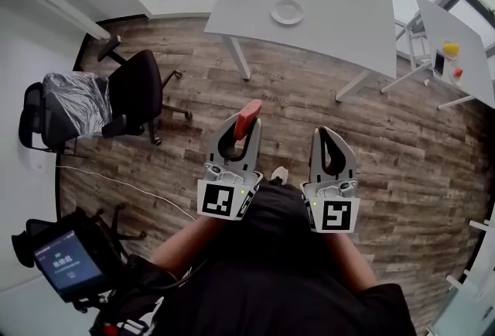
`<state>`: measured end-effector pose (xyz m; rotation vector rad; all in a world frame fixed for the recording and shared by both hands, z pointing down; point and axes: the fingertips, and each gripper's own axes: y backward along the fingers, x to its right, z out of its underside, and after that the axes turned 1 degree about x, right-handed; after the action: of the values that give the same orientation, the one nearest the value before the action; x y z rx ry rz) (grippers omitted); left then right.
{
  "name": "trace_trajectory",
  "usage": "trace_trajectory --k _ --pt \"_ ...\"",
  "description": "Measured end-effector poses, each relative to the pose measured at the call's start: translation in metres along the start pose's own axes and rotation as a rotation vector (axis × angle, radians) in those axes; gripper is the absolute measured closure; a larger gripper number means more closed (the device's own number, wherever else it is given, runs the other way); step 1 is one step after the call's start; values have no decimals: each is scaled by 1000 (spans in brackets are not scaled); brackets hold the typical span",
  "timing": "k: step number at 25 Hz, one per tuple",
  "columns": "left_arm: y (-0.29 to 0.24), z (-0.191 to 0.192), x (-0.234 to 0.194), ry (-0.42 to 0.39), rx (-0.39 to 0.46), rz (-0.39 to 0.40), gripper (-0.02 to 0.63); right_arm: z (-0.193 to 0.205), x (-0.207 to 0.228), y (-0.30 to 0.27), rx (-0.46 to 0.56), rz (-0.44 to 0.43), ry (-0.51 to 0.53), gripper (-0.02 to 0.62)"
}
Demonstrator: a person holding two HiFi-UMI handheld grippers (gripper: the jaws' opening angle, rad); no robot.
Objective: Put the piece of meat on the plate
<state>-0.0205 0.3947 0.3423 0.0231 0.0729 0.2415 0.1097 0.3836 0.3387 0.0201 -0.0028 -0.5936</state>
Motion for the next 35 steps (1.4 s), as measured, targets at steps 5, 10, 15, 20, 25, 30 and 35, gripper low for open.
trace_trajectory --k 5,10,15,20,25,30,35 --pt "-7 2 -14 -2 -22 -37 511 2 8 -1 3 -7 -9 591" --pt "-9 1 -11 -5 -20 -24 511 5 12 8 -6 10 -16 591" --pt "-23 -1 10 5 -14 25 511 -6 31 17 18 52 -14 591" --pt "-37 0 20 6 -17 66 511 -11 36 17 45 54 -1 591" --pt "-70 2 15 9 -10 108 511 4 59 -15 8 89 -2 591" --pt "-133 9 -13 25 -24 123 511 12 87 -75 -35 103 4 591" --pt "-173 7 -35 42 -25 108 511 9 100 -113 -46 95 12 591"
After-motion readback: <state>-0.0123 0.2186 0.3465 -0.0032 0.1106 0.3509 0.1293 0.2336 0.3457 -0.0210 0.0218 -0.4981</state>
